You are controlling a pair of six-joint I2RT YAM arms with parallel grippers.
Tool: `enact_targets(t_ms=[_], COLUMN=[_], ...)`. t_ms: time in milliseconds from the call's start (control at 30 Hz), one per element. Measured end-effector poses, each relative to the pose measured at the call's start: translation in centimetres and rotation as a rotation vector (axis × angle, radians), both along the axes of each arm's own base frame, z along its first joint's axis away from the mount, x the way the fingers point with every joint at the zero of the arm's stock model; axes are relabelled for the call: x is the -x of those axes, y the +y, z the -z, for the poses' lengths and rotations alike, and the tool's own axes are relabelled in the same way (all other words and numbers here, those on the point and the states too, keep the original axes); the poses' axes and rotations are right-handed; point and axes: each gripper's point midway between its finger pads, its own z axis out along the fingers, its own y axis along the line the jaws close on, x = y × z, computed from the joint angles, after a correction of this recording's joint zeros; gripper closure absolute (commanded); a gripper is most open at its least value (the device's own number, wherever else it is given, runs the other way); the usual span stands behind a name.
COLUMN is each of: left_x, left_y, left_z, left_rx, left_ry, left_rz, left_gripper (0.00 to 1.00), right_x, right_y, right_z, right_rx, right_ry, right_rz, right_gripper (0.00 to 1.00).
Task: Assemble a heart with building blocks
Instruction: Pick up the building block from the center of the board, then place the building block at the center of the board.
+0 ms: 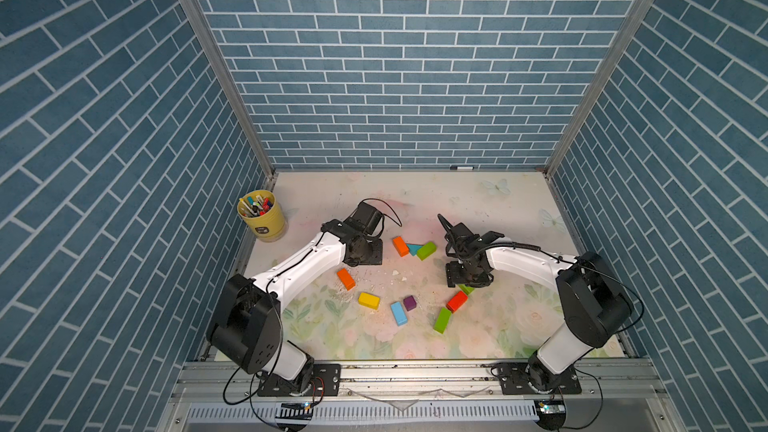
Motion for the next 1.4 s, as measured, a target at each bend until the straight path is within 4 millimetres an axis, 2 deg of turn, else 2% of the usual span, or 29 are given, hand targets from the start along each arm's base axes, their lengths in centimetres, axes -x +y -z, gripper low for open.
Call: enact_targets(t_ms=[133, 233, 400, 533, 667, 733, 833, 900, 967, 1167, 1400], left_x=[0.1, 0.0, 0.1, 0.2, 0.6, 0.9, 1.0, 1.0, 1.0, 0.9, 0.8], left_y=[0.0, -0.1, -0.1, 0.0, 0.3, 0.4, 0.6, 0.6, 0.5, 0.6, 0.8], left_z=[0.2, 0.2, 0.3, 0.5, 1.2, 1.5, 1.7, 1.7, 1.7, 1.7, 1.7], left_rx=[0.002, 0.004, 0.006, 0.004, -0.006, -0.010, -0.011, -0.009, -0.008, -0.008, -0.009], left_ry=[0.004, 0.002, 0.003, 0.006, 0.022, 0.032, 0.038, 0.036, 0.035, 0.034, 0.035], left_rz=[0.001, 0.001, 0.002, 0.002, 0.001, -0.003, -0.009, -0.010, -0.011, -0.013, -0.018], left_gripper=[0.47, 0.47, 0.47, 0.47, 0.47, 0.47, 0.47, 0.47, 0.47, 0.47, 0.47], right_x=[0.6, 0.5, -0.2, -2.3, -3.4, -3.1, -2.5, -2.6, -2.6, -2.2, -1.7], right_y=[-0.7, -0.8, -0.2, 2.7, 6.0, 6.7, 6.8, 6.5, 6.0, 5.2, 6.6], right_z=[0.4, 0.3, -0.3, -1.5, -1.4, -0.9, -0.7, -0.7, -0.6, -0.6, -0.6], right_rx=[0.027, 0.031, 0.021, -0.006, -0.019, -0.013, 0.000, 0.016, 0.038, 0.065, -0.015], right_ry=[0.013, 0.006, -0.021, -0.066, -0.086, -0.079, -0.066, -0.069, -0.069, -0.051, -0.027], right_rz=[-0.019, -0.034, -0.063, -0.118, -0.191, -0.214, -0.231, -0.224, -0.218, -0.166, -0.093], right_gripper=[0.50, 0.63, 0.72, 0.75, 0.75, 0.74, 0.64, 0.54, 0.49, 0.46, 0.47])
